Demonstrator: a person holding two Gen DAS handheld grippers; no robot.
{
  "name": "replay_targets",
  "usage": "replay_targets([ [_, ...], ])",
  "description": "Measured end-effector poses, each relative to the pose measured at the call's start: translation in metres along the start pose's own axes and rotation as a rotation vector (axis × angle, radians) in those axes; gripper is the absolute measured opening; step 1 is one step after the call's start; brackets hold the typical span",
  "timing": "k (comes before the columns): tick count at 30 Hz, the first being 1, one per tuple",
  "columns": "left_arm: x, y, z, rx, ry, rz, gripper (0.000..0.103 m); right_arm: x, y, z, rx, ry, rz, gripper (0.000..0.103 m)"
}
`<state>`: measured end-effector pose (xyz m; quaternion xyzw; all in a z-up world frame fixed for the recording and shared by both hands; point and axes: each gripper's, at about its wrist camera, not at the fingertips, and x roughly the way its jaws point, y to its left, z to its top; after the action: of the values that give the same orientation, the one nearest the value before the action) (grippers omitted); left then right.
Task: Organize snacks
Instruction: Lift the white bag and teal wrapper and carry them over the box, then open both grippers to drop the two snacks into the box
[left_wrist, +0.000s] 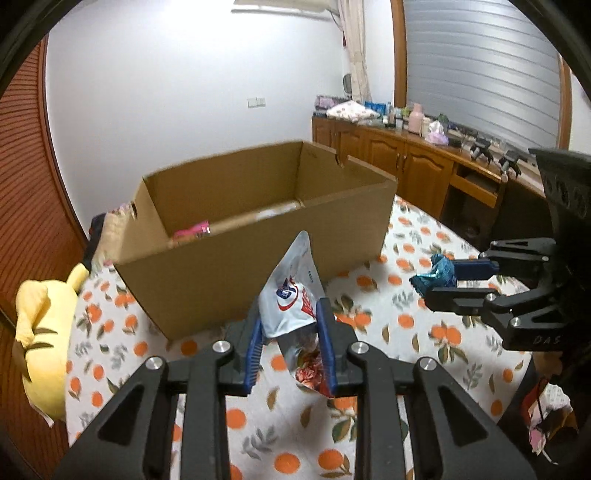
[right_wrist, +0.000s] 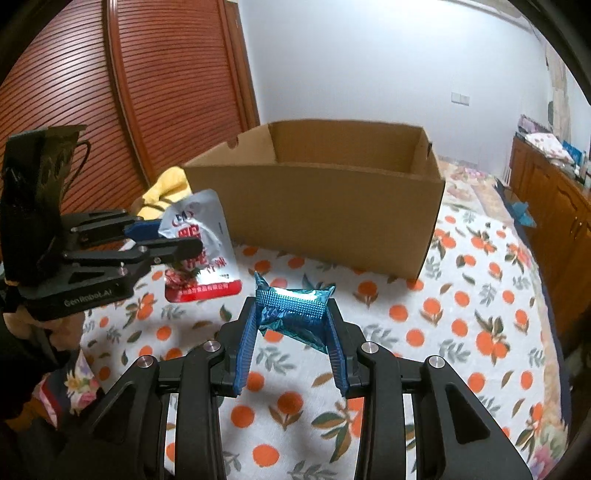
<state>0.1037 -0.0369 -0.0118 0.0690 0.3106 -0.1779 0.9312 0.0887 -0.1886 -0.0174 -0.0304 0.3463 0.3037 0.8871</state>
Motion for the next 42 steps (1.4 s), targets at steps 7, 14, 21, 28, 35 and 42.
replay_targets([
  [7, -0.009, 0.017, 0.031, -0.007, -0.061, 0.009, 0.025, -0.003, -0.005, 0.024, -0.023, -0.037, -0.009, 0.035],
  [14, -0.005, 0.04, 0.065, -0.014, -0.103, 0.038, 0.025, 0.004, -0.01, 0.057, -0.059, -0.071, -0.008, 0.035],
  [21, 0.014, 0.068, 0.085, -0.048, -0.111, 0.058, 0.025, 0.02, -0.021, 0.091, -0.071, -0.097, 0.008, 0.035],
  [28, 0.043, 0.086, 0.095, -0.065, -0.089, 0.077, 0.025, 0.049, -0.035, 0.111, -0.076, -0.091, 0.019, 0.035],
  [35, 0.074, 0.088, 0.098, -0.059, -0.054, 0.084, 0.026, 0.081, -0.05, 0.119, -0.063, -0.058, 0.027, 0.035],
  [42, 0.093, 0.09, 0.1, -0.056, -0.029, 0.088, 0.028, 0.097, -0.059, 0.126, -0.048, -0.044, 0.034, 0.036],
])
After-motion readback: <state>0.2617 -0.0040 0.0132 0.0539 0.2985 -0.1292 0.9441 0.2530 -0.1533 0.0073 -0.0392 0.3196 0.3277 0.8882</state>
